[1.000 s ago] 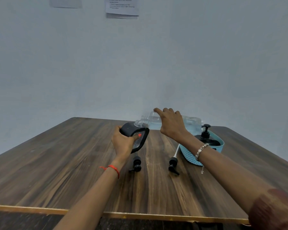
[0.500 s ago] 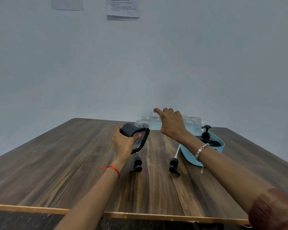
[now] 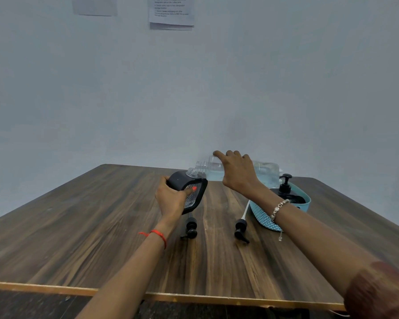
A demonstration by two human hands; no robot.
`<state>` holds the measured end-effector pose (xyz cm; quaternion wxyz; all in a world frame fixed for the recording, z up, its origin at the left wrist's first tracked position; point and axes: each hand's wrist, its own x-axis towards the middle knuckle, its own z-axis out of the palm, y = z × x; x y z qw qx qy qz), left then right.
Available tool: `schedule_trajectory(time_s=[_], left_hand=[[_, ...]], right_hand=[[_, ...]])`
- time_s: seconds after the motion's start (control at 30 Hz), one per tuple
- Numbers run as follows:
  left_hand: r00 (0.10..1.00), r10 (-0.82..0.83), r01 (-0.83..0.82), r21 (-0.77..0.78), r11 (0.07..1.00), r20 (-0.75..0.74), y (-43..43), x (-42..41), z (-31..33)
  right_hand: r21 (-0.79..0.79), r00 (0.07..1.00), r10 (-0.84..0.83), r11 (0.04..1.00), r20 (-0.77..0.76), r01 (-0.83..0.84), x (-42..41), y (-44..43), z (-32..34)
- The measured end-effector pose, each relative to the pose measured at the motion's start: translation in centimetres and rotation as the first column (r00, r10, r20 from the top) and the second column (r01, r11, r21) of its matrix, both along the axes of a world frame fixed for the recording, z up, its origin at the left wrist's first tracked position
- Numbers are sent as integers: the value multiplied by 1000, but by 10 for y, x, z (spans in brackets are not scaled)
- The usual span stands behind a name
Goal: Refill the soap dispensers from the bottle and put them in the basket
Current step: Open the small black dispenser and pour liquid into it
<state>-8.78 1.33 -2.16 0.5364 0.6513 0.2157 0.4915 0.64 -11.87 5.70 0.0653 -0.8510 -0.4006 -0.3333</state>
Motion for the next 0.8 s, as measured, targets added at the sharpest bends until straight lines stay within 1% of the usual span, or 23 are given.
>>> schedule_trajectory(time_s=[0.33,0.8], left_hand=[[1000,0,0,-38,999,-5,1,2,-3],[1000,-9,9,-43,999,-11,-1,1,-4]], right_hand=[[-2,1000,0,1000,6,0,-1,0,0],[-13,1000,-6,1000,19,6,1,0,-2]])
